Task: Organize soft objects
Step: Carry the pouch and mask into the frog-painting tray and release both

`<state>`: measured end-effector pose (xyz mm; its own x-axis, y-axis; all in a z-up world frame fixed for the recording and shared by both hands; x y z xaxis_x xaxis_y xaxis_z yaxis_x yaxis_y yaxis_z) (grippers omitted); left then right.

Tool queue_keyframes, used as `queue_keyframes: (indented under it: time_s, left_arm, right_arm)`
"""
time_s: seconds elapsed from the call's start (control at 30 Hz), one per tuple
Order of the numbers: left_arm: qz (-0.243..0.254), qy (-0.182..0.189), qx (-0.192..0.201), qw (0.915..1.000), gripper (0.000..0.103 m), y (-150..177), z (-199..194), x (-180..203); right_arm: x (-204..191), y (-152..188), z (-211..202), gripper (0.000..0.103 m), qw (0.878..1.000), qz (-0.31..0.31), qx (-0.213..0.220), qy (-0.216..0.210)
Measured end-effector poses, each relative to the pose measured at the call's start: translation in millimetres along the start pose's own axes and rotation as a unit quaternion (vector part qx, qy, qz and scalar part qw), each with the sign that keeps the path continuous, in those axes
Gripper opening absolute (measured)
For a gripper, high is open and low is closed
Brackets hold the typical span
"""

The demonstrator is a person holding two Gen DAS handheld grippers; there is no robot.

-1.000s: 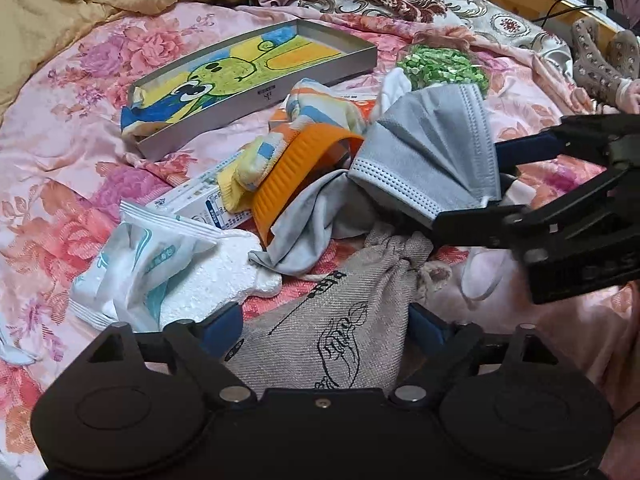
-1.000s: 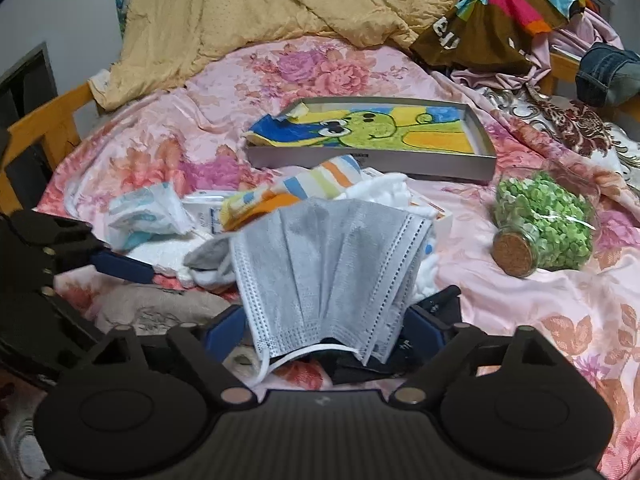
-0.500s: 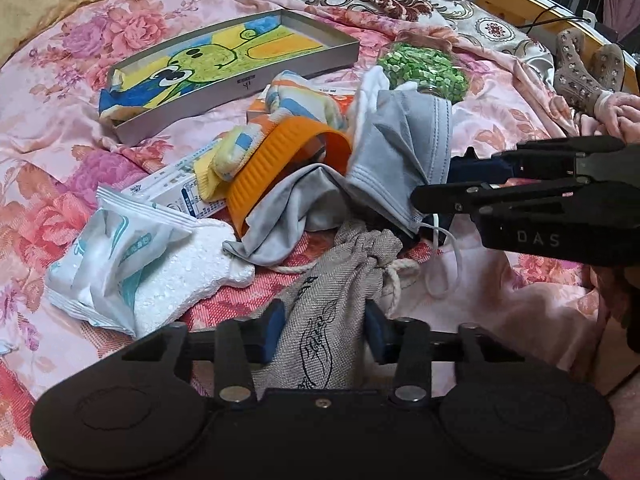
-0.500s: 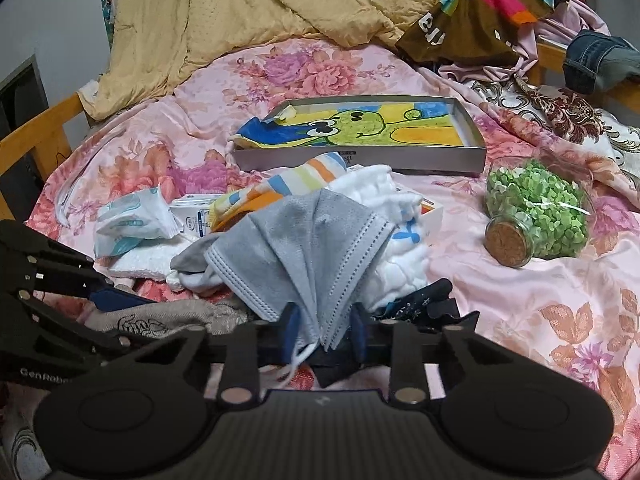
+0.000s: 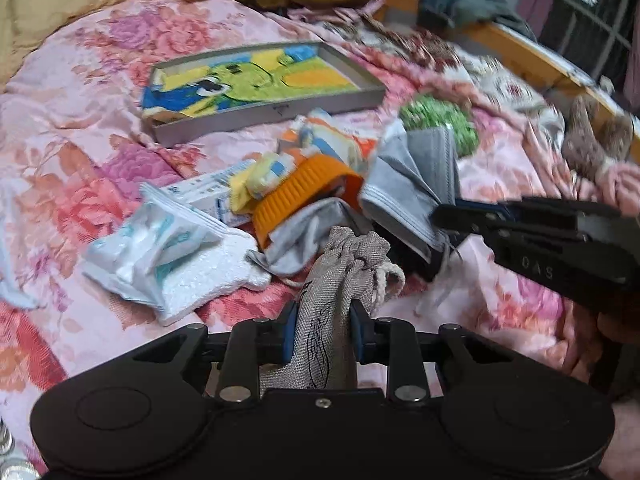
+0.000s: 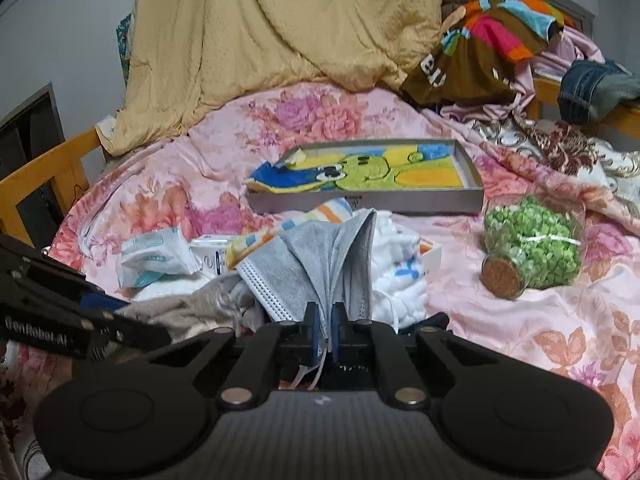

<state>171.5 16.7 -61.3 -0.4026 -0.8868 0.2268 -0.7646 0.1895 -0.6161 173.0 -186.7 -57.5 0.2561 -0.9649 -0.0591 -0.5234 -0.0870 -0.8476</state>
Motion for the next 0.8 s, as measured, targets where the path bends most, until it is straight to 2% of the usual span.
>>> queue_keyframes:
  time_s: [0.23,0.53,0.7,0.8]
  left_arm:
    - [-0.036,0.002,0.049,0.9981,0.029,-10,-16,-7]
    - [-0.025,-0.007,0.078,0.9966,0.029,-35,-18,-2]
    - [-0.011,-0.011,0.104,0.9945,0.029,-66,-13,0]
    - [-0.015,-0.014,0.124,0.9921,0.029,-92,-6,-3]
  right_arm:
    - [-9,-4,-10,0.004,0.999,-0.036,0.029,0.011]
    - [-12,-17,-21,0.004,0.995,-0.069,0.073,0.017]
    - [0,-46,-19,0.004,0.992,-0.077,0.103,0.021]
    - [13,-72,-2,0.004,0.99,-0.08,0.117,0.024]
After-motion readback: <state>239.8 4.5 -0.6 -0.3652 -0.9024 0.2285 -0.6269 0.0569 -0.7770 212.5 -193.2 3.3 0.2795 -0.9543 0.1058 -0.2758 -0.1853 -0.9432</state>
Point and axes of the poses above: each gripper's, at about its wrist camera, not at the fingertips, and z roughly the way its jaws point, x to its right, y to its underside, the point moved 5 cm from there along z, roughly the way its jaws point, and after that the axes turned 5 degrees about y, right-handed, at the moved point
